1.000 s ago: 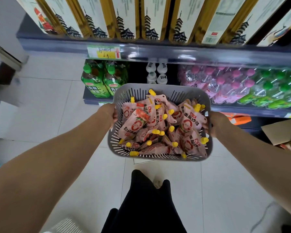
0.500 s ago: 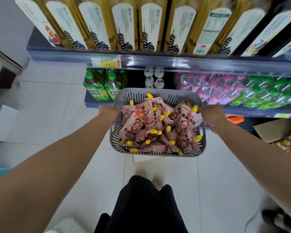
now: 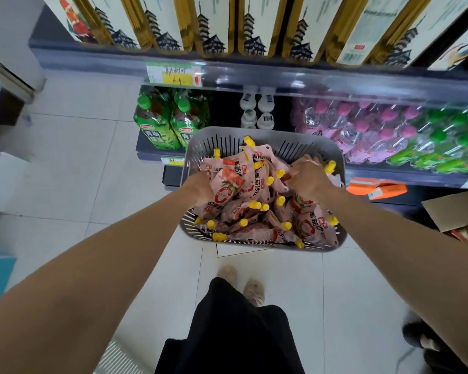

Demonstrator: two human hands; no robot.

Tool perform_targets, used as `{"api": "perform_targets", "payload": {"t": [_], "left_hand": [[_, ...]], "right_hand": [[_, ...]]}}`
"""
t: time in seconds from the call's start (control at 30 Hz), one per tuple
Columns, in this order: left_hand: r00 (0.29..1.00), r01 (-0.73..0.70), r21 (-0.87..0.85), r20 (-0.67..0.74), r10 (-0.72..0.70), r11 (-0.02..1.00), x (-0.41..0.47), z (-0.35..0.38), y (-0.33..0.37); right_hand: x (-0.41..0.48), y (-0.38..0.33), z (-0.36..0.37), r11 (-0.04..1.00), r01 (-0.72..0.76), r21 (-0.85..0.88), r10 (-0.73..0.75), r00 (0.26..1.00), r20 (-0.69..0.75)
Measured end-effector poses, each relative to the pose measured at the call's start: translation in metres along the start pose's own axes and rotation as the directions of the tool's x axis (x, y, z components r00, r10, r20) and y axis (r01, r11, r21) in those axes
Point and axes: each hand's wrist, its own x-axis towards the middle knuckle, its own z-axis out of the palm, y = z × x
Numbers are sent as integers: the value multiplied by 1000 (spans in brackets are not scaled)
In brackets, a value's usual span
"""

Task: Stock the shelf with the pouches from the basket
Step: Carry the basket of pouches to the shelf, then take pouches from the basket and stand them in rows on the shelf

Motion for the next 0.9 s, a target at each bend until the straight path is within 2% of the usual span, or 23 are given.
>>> {"api": "perform_targets", "payload": {"t": [0.1, 0.27, 0.57, 0.63, 0.67, 0.73, 0.9], "left_hand": [[1000, -25, 47, -11, 26, 999, 13, 11, -3], [1000, -4, 112, -27, 7, 994, 28, 23, -3], [994, 9, 224, -110, 16, 975, 45, 31, -8], [992, -5, 273, -117, 38, 962, 45, 30, -6], [993, -10, 290, -113, 45, 957, 44, 29, -5], [993, -25, 285, -103, 56, 958, 39, 27, -5], [990, -87, 122, -101, 100, 989, 30, 19, 0]], "right_hand": [[15, 5, 16, 994, -20, -110, 24, 999, 30], [34, 8, 39, 988, 8, -154, 6, 996, 91], [41, 15, 50, 999, -2, -42, 4, 998, 60], [41, 14, 49, 998, -37, -45, 39, 998, 41], [40, 12, 47, 997, -82, 11, 82, 996, 21], [35, 8, 45, 990, -105, 89, 108, 994, -23], [26, 1, 47, 992, -105, 64, 111, 989, -93]]}}
